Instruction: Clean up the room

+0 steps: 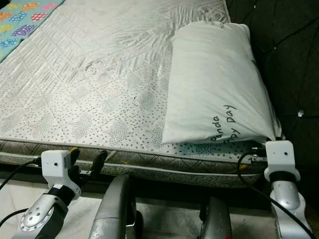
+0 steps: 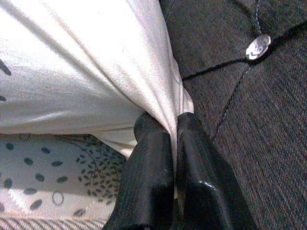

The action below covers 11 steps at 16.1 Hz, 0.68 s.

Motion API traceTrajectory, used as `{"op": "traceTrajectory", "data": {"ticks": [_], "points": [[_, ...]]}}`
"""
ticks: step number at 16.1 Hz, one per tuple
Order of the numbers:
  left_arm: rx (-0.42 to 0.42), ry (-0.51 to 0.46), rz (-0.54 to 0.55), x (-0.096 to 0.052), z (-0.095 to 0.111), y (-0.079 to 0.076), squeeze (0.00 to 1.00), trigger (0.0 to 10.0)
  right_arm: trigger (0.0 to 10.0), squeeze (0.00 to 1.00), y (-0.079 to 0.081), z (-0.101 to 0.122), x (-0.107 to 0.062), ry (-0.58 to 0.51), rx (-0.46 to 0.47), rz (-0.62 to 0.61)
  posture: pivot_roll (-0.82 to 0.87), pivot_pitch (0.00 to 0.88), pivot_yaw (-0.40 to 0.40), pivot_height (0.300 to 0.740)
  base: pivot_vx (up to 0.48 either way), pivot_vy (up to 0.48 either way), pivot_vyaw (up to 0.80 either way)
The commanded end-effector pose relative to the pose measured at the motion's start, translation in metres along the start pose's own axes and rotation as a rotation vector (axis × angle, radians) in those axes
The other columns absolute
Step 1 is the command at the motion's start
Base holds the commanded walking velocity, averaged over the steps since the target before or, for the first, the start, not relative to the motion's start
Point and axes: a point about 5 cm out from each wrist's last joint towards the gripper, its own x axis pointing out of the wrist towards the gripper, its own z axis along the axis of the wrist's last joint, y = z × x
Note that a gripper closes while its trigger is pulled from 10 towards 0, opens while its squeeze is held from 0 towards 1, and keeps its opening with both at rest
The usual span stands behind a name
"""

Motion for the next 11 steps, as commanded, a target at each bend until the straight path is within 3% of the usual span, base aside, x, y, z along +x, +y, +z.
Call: {"op": "traceTrajectory", "data": {"ticks": [1,5,6,7,11], "points": [[0.008,0.009,0.006,0.000,-0.003,0.001,0.00,10.0,0.0,0.00,-0.022,-0.019,-0.014,0.090,0.023,-0.105,0.03,0.116,0.089,0.565,0.000,0.000,0.00],[0.007,0.005,0.002,0.003,-0.003,0.000,0.00,10.0,0.0,0.00,-0.008,-0.009,-0.003,0.077,0.059,-0.065,0.03,0.109,0.079,0.565,0.000,0.000,0.00],[0.006,0.001,0.007,0.004,-0.003,0.000,0.00,10.0,1.8,0.00,0.001,-0.002,0.004,0.064,0.067,-0.030,0.03,0.107,0.074,0.565,0.000,0.000,0.00],[0.007,-0.004,0.018,0.004,-0.003,0.001,0.00,10.0,10.0,0.00,0.019,0.012,0.011,0.035,0.081,0.040,0.04,0.105,0.066,0.565,0.000,0.000,0.00],[0.007,-0.011,0.030,0.006,-0.003,0.001,0.00,10.0,10.0,0.00,0.053,0.032,0.025,0.003,0.154,0.140,0.03,0.101,0.053,0.565,0.000,0.000,0.00]]}}
